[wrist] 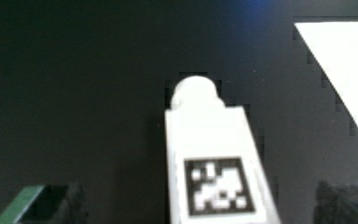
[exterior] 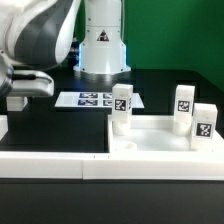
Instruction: Assemble square table
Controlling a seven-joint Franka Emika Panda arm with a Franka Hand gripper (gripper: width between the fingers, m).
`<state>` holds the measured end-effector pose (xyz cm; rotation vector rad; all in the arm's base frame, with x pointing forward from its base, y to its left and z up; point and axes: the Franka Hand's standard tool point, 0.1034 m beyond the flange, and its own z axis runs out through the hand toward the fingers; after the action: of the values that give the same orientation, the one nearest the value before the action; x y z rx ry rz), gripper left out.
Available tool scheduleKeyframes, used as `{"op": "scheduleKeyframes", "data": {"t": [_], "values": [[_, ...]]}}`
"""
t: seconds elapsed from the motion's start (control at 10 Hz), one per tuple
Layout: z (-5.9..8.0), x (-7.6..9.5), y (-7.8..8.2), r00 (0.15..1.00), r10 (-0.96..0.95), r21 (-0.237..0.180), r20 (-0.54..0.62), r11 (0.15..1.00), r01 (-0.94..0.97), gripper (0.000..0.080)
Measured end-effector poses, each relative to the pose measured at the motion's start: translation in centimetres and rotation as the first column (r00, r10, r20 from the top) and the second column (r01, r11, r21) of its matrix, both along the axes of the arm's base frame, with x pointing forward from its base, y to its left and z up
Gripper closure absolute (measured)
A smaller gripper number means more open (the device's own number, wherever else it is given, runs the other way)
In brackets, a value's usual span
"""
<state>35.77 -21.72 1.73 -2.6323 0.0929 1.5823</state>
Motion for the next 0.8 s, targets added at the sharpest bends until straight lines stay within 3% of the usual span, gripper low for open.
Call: {"op": "scheduleKeyframes", "data": {"t": [0.1,0.5,0.8], "values": [[-0.1,-0.3,0.5,0.998,-0.001,0.004,-0.057,1.000,0.001,0.0150],[-1.3,0.1,-0.4,1.000,0.027,-0.009,0.014,1.000,-0.027,0.0150],[-0.9,1.4,-0.9,0.996,0.052,-0.013,0.073,0.999,-0.051,0.0150]]}}
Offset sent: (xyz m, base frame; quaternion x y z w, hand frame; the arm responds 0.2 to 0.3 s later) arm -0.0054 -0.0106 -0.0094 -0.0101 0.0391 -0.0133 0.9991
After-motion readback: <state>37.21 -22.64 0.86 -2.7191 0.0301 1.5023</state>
